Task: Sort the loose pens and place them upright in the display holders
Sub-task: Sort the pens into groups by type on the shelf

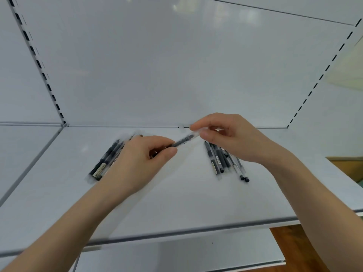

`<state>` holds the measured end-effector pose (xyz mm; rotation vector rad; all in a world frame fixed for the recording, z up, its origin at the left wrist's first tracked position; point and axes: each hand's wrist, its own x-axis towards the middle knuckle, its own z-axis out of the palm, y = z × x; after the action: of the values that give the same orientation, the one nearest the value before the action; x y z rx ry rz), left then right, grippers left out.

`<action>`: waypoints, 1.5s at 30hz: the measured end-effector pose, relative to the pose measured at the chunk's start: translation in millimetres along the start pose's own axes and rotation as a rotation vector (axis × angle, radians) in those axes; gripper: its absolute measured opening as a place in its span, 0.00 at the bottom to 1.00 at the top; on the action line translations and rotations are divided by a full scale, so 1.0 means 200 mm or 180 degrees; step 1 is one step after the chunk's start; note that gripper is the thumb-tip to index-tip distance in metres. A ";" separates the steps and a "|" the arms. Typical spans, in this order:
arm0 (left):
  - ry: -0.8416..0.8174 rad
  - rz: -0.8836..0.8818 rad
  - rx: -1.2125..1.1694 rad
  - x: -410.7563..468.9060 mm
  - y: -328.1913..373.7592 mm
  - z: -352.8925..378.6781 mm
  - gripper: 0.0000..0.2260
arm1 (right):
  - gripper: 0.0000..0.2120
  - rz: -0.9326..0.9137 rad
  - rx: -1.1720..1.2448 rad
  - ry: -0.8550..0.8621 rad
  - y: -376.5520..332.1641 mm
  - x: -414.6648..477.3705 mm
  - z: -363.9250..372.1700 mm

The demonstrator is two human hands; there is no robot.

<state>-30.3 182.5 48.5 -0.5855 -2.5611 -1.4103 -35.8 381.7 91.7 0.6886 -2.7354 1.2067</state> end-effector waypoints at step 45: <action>0.0478 -0.0902 -0.1505 0.05 -0.09 0.05 0.06 | 0.11 0.0753 -0.1188 0.0429 0.30 0.38 0.21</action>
<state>-46.0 186.0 32.7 -0.1598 -2.2621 -2.0912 -124.4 359.0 39.6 0.2400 -2.8647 0.7047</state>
